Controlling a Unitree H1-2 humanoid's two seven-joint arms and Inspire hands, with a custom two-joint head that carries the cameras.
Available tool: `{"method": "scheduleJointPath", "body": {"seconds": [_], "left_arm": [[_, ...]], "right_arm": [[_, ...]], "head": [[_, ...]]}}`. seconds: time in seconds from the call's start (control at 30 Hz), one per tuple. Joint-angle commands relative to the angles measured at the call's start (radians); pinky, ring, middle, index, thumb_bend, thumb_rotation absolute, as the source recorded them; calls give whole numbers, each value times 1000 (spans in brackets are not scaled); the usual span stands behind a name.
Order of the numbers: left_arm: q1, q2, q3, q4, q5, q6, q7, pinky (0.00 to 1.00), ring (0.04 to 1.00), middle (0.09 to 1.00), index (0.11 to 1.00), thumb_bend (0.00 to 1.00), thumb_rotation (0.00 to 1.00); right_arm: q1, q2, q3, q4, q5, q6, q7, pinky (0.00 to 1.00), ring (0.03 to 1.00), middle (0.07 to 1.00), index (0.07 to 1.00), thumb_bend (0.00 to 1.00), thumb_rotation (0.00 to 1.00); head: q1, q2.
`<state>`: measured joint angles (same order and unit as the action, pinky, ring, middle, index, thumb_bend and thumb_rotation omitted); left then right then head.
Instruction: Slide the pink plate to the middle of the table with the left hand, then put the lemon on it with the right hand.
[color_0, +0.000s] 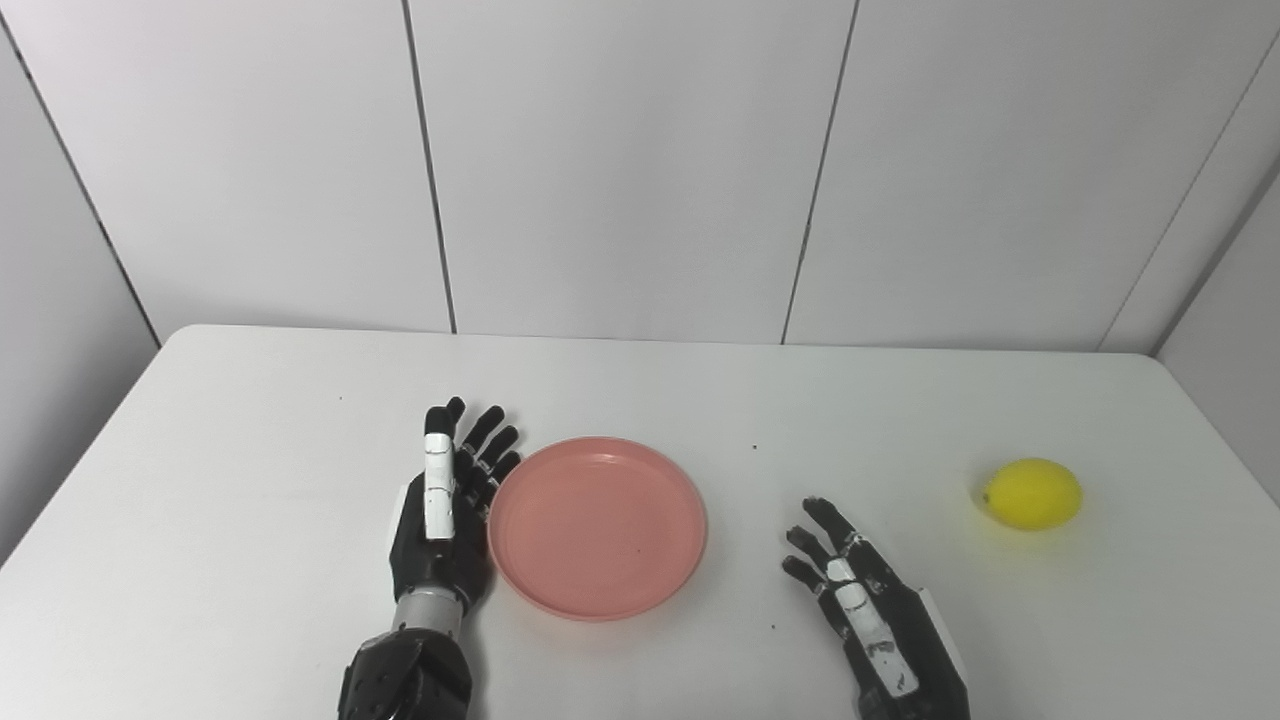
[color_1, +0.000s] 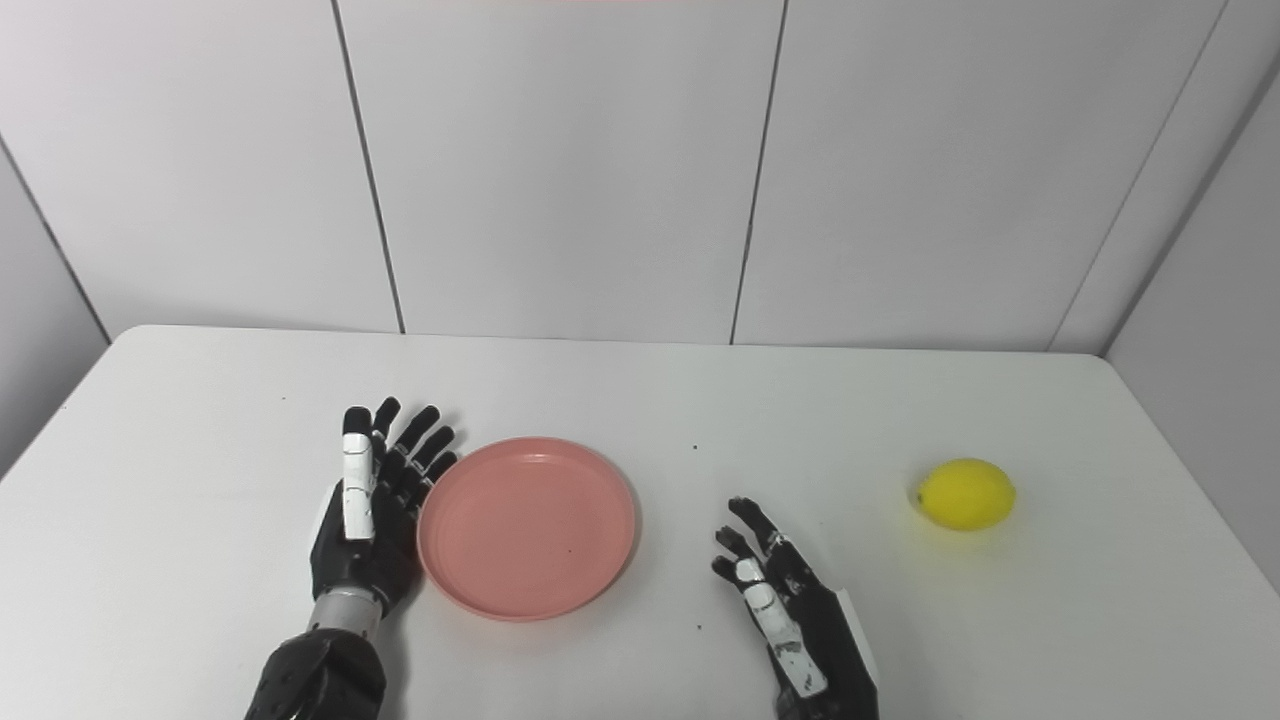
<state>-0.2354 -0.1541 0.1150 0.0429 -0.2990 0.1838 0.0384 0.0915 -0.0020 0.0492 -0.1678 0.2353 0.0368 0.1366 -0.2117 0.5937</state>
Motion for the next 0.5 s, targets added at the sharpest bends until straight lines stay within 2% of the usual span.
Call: {"method": "scheduleJointPath", "body": {"seconds": [0.0, 0.37, 0.47], "left_arm": [[-6, -1, -11, -14, 1, -13, -14, 891, 870, 884, 969, 826, 822], [-10, 15, 0, -6, -15, 8, -25, 923, 884, 899, 986, 817, 847], [-10, 23, -1, -2, -16, 9, -32, 931, 889, 903, 990, 821, 848]], "right_arm": [[-5, 9, 8, 1, -1, 34, -3, 876, 896, 951, 848, 777, 632], [-11, 28, 18, 10, -17, 36, -13, 872, 890, 944, 842, 766, 627], [-13, 32, 20, 11, -20, 37, -16, 871, 890, 942, 844, 772, 629]], "head": [[-13, -1], [-87, -1], [-87, -1]]}}
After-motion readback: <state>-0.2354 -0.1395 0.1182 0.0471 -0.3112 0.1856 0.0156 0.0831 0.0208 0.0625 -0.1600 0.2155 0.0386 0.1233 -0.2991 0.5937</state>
